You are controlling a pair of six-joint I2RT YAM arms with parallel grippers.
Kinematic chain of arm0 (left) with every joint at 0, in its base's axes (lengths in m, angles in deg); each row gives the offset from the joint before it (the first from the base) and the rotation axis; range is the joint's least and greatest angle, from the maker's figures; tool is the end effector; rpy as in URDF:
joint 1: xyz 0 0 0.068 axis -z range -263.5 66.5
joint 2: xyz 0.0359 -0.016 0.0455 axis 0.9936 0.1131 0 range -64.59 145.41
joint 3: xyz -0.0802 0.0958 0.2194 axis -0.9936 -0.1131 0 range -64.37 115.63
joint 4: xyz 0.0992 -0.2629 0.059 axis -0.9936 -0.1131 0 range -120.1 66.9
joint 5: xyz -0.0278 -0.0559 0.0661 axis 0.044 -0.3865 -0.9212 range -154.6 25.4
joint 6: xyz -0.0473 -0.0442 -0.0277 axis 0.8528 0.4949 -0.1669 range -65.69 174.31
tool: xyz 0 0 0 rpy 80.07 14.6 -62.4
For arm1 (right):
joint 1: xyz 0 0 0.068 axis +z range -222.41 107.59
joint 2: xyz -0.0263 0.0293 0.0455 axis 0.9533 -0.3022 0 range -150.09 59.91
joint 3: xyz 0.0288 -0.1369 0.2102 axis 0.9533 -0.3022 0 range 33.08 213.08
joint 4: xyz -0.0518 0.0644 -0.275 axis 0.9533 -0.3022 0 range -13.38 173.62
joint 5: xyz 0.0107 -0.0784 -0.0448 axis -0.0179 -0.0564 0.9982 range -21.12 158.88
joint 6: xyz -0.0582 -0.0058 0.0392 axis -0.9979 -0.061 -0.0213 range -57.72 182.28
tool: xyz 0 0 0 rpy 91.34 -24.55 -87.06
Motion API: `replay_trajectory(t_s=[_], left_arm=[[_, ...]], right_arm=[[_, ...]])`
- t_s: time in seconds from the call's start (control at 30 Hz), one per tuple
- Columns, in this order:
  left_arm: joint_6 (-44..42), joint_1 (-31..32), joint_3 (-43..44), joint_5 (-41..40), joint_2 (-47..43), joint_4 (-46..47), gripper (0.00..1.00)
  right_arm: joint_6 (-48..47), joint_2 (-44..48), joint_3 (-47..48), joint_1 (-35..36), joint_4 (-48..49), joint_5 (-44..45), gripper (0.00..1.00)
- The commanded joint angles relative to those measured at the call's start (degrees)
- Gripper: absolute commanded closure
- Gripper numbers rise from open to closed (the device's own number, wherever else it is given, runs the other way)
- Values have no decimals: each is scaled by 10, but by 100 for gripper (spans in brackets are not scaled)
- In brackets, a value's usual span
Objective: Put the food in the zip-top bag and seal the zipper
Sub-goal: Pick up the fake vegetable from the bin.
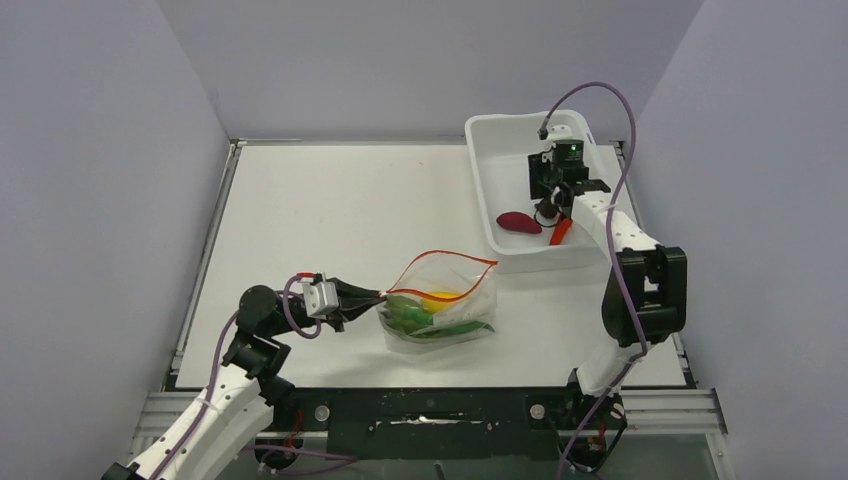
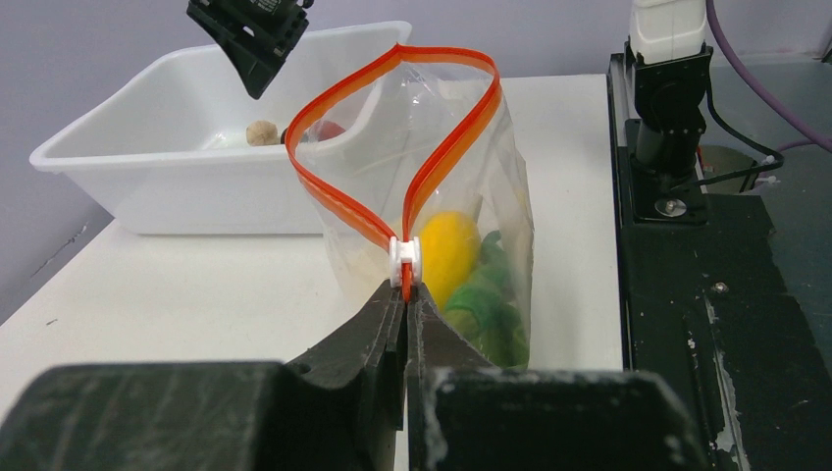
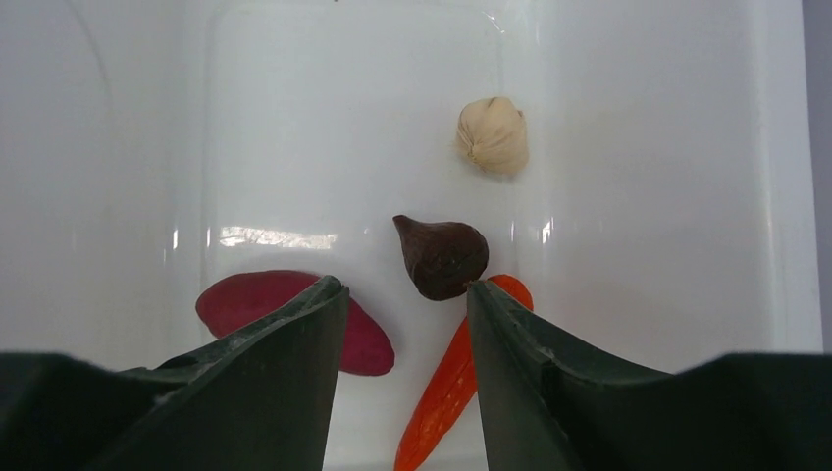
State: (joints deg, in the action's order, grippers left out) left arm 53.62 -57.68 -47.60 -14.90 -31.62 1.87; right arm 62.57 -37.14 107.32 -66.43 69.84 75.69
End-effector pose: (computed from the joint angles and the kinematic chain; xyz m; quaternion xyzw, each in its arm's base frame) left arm 0.1647 -0.1286 0.2444 0.4460 0.5017 -0.4169 0.6129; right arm 0.4277 0.0380 0.2262 -0.0176 0.8920 -0.0284 0.4508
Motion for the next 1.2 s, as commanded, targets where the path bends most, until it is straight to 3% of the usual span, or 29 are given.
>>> replay_trajectory(t_s=[0.0, 0.43, 1.17], left_arm=[[-10, 3, 29, -6, -7, 3, 100], [-7, 4, 29, -4, 1, 7, 100], [-9, 5, 28, -3, 8, 5, 100]], right_arm=[[-15, -41, 56, -21, 66, 11, 51], [-42, -193, 181, -48, 60, 29, 41], [-38, -286, 247, -68, 36, -7, 34]])
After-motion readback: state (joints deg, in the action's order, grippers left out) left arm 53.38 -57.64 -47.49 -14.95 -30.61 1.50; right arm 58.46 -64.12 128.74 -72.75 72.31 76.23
